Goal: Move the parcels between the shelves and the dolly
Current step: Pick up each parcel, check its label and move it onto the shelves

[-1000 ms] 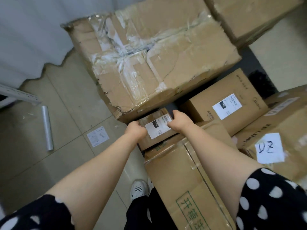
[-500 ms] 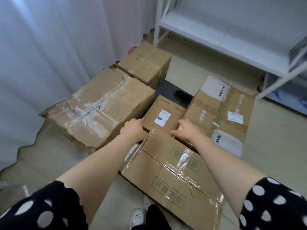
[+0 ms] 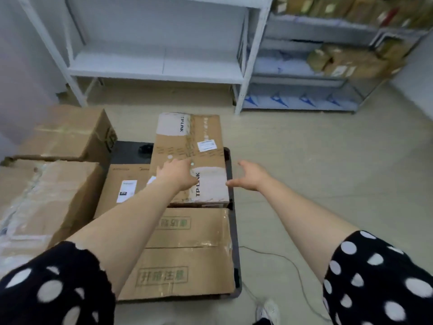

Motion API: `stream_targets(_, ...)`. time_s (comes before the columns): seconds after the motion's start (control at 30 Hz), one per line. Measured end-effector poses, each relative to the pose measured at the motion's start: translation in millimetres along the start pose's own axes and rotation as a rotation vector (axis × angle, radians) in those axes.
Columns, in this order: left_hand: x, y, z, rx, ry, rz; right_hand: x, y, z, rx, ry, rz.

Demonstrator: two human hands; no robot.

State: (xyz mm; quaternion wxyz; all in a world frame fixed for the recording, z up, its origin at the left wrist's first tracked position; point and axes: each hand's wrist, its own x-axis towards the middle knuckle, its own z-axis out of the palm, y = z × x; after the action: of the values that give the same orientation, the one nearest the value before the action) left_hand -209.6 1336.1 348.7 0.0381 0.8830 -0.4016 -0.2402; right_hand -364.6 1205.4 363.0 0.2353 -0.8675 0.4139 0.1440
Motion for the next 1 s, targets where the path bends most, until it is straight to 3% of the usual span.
stream_targets(0.53, 95.4, 430.1, 44.0, 0.162, -0.034, 0.246, 27.7, 355.1, -168.9, 0.076, 0.156, 0.051)
stream_targets(1.0, 216.0, 603.7, 5.4, 0.266, 0.035, 0.361, 106.1, 490.5, -283.5, 0.165, 0.271, 0.116)
